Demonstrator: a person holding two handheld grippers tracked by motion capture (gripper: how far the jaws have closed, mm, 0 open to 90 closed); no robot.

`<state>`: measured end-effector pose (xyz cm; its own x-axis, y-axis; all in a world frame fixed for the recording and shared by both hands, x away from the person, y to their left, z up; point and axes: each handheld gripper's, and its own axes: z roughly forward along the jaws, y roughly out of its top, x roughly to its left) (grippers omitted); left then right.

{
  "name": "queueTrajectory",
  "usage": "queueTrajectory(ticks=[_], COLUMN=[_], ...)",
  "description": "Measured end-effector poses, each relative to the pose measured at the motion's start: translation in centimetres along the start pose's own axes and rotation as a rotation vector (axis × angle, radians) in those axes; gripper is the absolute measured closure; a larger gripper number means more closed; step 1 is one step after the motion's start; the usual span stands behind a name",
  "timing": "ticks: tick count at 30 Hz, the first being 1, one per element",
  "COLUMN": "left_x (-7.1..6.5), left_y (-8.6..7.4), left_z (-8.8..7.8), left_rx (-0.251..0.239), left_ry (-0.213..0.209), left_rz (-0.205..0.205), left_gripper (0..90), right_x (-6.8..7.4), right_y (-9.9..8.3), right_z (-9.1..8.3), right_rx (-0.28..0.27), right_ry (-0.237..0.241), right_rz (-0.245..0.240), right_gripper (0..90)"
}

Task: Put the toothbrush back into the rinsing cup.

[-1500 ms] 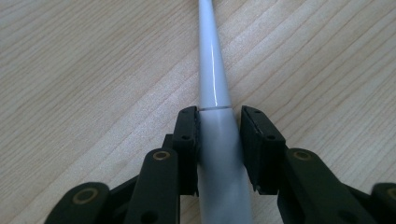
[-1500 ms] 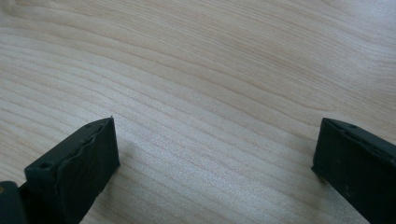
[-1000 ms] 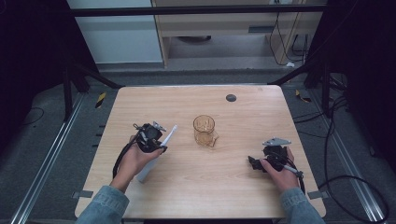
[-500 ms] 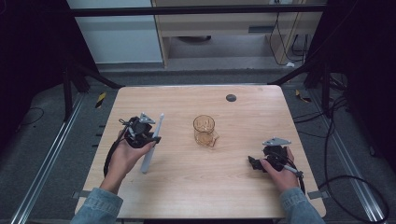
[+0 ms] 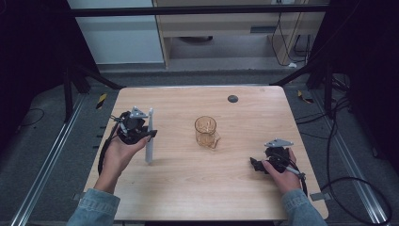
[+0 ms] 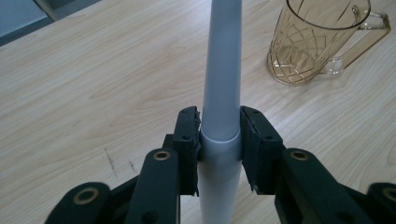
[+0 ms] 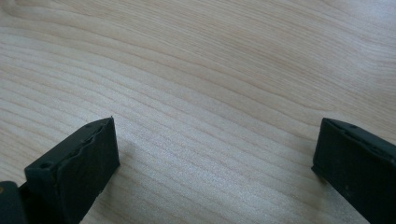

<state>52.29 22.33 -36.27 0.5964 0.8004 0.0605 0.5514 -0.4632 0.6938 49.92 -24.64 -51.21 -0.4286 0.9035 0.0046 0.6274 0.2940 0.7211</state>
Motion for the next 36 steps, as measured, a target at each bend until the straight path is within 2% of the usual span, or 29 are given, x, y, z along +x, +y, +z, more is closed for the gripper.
queueTrajectory(ticks=[17,27,36], left_x=[-0.2,-0.1,-0.3], left_y=[2.3,3.0,3.8], left_z=[0.3,1.2,1.5], left_rx=[-0.07,-0.086,-0.126], left_ry=[-0.019,-0.035,-0.034], left_rz=[0.0,-0.008,-0.007], left_gripper=[68.6,68.6,68.6], right_x=[0.0,0.0,0.0], right_y=[0.0,0.0,0.0], right_z=[0.0,0.0,0.0], right_rx=[-0.001,0.0,0.0], right_ry=[0.0,0.001,0.0], right_rz=[0.002,0.001,0.001], right_gripper=[0.3,0.4,0.3])
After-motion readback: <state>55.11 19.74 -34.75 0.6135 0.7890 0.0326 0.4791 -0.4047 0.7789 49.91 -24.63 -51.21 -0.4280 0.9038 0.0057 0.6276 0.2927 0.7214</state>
